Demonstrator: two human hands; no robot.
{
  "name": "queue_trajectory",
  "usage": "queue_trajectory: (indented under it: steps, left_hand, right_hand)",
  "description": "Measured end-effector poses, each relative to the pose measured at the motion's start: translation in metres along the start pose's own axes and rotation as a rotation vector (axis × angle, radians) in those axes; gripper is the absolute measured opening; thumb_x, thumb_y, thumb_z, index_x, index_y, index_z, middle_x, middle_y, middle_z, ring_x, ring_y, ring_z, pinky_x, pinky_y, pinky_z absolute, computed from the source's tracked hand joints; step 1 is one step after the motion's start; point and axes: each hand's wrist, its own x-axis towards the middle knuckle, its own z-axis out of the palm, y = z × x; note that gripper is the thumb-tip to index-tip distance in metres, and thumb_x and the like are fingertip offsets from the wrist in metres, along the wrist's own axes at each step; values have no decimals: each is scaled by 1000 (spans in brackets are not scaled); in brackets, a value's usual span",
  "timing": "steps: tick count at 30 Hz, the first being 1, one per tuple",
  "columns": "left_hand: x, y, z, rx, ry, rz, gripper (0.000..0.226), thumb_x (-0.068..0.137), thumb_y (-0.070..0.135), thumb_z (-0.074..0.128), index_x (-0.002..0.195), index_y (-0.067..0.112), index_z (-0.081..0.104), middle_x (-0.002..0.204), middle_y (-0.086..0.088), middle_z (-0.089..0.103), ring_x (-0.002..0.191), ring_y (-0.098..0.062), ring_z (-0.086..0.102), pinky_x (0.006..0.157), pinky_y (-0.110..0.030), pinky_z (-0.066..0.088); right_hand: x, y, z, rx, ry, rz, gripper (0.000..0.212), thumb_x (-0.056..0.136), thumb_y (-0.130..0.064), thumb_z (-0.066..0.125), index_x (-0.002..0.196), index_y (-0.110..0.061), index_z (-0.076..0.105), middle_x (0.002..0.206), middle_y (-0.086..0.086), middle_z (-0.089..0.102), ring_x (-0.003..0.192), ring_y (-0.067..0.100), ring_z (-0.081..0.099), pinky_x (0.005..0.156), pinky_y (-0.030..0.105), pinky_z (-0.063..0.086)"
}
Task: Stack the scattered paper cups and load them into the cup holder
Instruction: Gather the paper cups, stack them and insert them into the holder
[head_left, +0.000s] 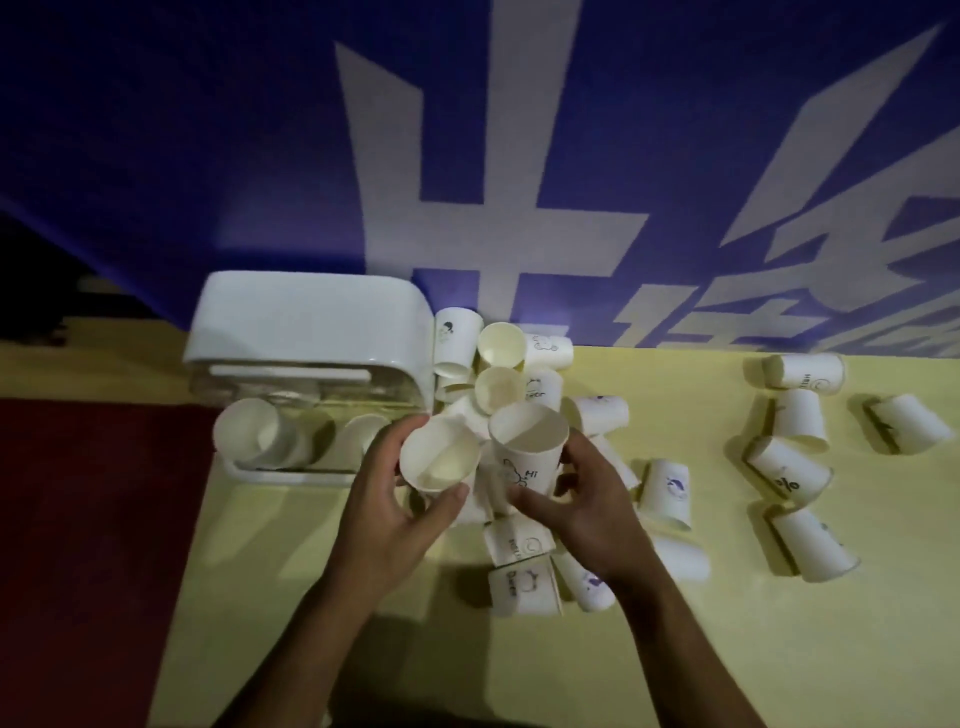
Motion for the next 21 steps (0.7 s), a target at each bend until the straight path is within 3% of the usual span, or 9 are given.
queue_trajectory:
  steps: [5, 11, 14, 18, 21]
  left_hand:
    - [-6, -37, -68, 83, 84, -4, 77, 71, 28, 92, 134, 41, 50, 131, 25, 56, 124, -5, 54, 94, -18, 48]
    - [18, -62, -84, 138, 116, 23, 78, 68, 40, 93, 135, 28, 54, 133, 13, 54, 123, -6, 53, 95, -23, 51]
    - [31, -71, -78, 158, 56, 13, 81, 71, 45, 90, 140, 29, 51, 137, 12, 52, 125, -9, 52, 96, -15, 44]
    - [43, -89, -68, 297, -18, 5, 87, 73, 67, 73, 147, 30, 46, 143, 6, 54, 126, -17, 55, 98, -36, 51]
    - [48, -107, -64, 364, -56, 7, 85, 74, 71, 67, 147, 32, 46, 145, 8, 56, 126, -16, 58, 99, -35, 52]
  right_hand:
    - [1, -20, 70, 10, 67, -25, 64, 77, -24, 89, 130, -38, 55, 119, -21, 65, 107, 6, 63, 82, 32, 54]
    - [3, -25, 106, 89, 139, -26, 74, 74, -16, 91, 135, -32, 53, 125, -17, 64, 110, 8, 62, 82, 24, 54]
    - [4, -26, 113, 55, 193, -20, 77, 72, -14, 92, 134, -36, 52, 122, -23, 62, 107, 5, 61, 79, 18, 52]
    - [6, -23, 114, 14, 257, -29, 75, 70, -14, 93, 127, -39, 52, 116, -26, 60, 102, 7, 62, 74, 14, 49]
    - [4, -20, 115, -1, 272, -25, 75, 70, -16, 93, 125, -45, 51, 116, -26, 60, 102, 9, 63, 76, 19, 52]
